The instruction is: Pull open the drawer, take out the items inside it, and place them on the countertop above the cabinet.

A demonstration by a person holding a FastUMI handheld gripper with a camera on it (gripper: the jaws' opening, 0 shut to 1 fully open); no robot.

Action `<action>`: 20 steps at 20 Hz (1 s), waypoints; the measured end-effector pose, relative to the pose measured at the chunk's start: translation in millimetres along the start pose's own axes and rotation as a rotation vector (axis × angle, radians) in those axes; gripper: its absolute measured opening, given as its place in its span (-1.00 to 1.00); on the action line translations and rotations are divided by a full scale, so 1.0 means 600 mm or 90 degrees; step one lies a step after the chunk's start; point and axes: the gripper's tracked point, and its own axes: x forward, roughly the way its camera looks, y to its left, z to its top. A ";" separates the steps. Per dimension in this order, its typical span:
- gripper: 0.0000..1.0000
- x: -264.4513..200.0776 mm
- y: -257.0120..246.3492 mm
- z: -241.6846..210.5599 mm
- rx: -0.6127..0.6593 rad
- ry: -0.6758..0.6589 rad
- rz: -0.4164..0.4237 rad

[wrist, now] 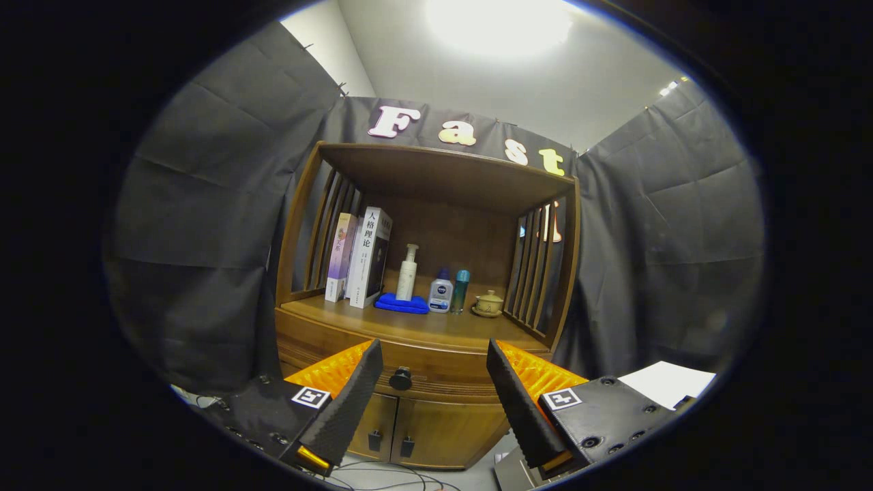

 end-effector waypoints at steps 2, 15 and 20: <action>0.95 0.002 0.002 0.007 0.009 -0.005 0.001; 0.95 0.151 0.019 -0.074 0.021 0.091 -0.022; 0.95 0.214 0.043 -0.133 0.029 0.133 -0.012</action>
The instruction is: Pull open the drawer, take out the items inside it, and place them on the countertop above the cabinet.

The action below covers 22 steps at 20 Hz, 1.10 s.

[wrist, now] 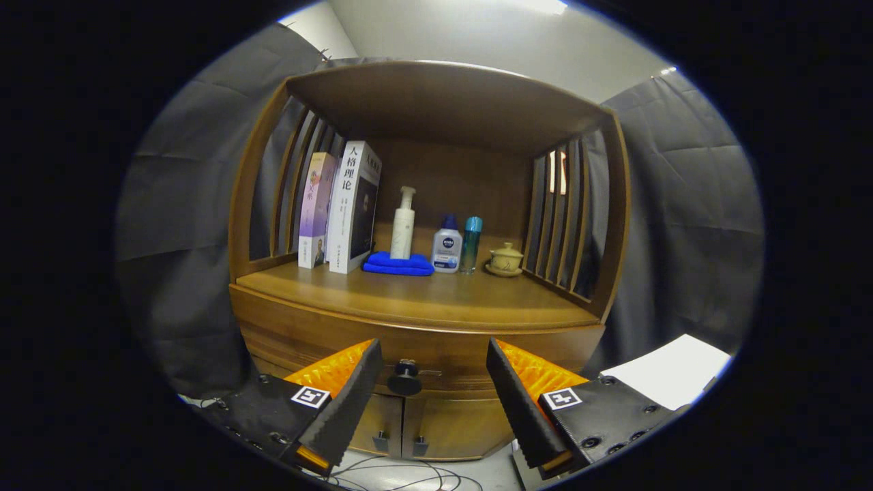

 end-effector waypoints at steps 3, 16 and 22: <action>0.95 0.034 0.011 -0.028 0.003 0.024 0.006; 0.85 0.118 0.058 -0.132 0.012 0.096 0.067; 0.28 0.118 0.058 -0.133 -0.002 0.090 0.065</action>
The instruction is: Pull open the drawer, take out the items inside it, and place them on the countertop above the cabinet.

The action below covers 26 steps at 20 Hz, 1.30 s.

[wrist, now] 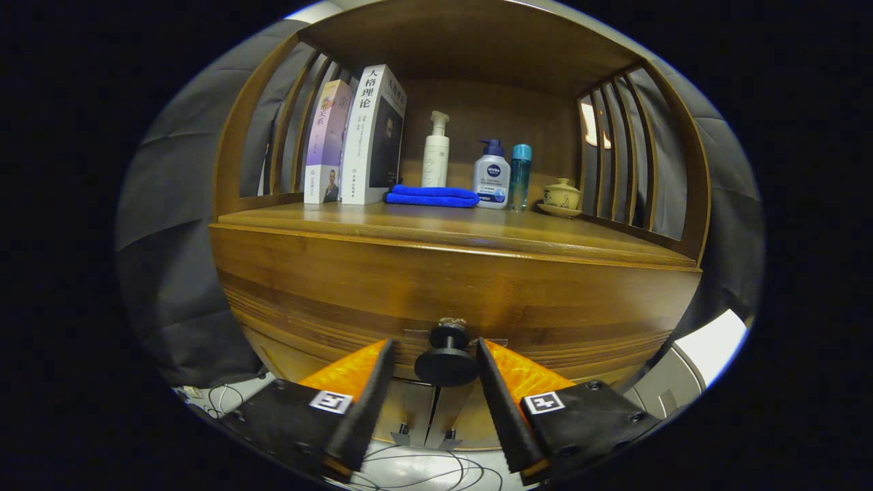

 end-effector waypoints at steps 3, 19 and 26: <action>-0.03 0.003 -0.001 -0.004 0.030 0.010 0.014; -0.34 -0.084 0.001 -0.025 -0.016 0.028 0.014; -0.34 -0.135 0.004 -0.041 -0.014 0.033 0.009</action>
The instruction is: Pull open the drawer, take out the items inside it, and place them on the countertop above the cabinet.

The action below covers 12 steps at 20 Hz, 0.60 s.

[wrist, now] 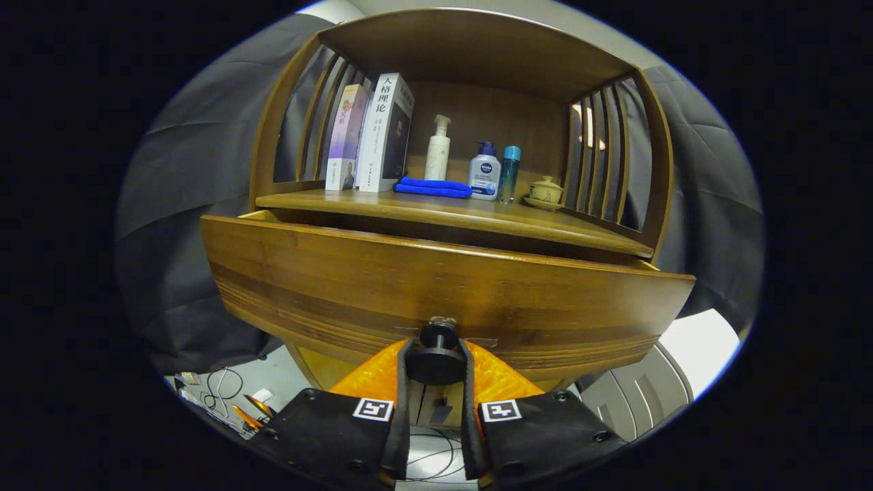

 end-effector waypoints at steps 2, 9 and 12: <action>-0.34 -0.016 0.002 -0.005 0.003 0.000 0.001; -0.34 -0.067 0.005 -0.022 0.000 0.007 -0.001; -0.34 -0.092 0.008 -0.035 -0.003 0.013 -0.003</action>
